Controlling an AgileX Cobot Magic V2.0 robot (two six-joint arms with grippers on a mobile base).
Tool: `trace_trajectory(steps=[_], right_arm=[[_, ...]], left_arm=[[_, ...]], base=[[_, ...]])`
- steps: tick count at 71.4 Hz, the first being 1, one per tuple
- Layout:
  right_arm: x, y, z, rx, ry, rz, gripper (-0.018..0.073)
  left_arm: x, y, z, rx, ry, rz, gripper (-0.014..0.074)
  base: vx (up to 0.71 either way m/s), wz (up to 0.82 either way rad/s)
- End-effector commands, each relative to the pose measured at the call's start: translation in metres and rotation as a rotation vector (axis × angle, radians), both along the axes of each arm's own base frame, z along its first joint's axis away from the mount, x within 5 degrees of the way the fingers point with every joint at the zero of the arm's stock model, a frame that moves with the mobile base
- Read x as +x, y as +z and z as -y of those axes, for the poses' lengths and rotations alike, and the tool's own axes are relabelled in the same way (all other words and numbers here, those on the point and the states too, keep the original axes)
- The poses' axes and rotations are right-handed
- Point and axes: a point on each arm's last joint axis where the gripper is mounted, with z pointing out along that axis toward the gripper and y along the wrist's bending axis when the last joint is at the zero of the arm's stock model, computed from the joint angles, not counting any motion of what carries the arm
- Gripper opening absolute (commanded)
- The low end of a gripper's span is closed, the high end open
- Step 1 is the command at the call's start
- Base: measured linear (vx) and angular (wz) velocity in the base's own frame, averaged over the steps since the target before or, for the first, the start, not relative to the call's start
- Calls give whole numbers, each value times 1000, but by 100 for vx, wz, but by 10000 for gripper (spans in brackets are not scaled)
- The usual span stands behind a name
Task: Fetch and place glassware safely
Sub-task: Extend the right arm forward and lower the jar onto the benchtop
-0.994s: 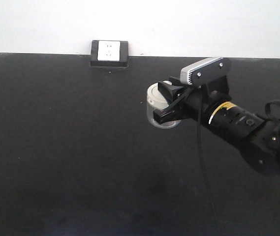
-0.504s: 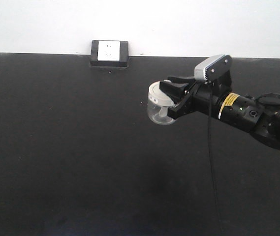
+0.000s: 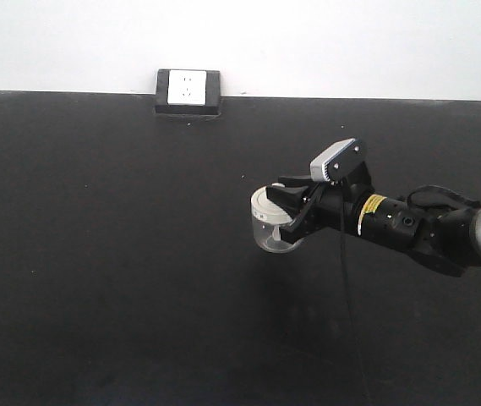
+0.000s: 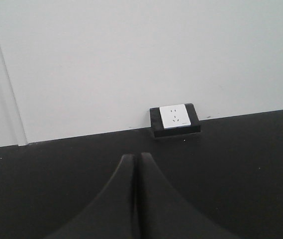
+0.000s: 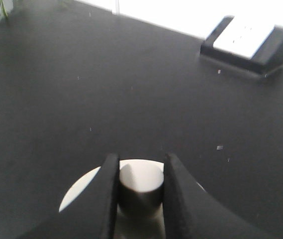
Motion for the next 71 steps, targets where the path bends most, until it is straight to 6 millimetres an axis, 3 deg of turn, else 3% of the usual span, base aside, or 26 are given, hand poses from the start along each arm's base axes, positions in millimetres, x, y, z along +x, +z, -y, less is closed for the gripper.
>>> trace_trajectory(steps=[1,26,47,60,71], right_arm=[[4,29,-3,114,33,133,-1],[6,5,-5,93,62,137,-1],[7,1,-5,88,61,131,13],[6,3,-6,109,75,148,125],[5,5,-7,106,91,185,308]], left_arm=[[1,15,2,-22,-17,91,-7],[1,15,2,-22,-17,91,-7],[1,15,2,-22,-17,91,-7],[1,15,2,-22,-17,91,-7],[1,15,2,-22,-17,91,-7]], base=[[0,0],[0,0],[0,0],[0,0],[0,0]])
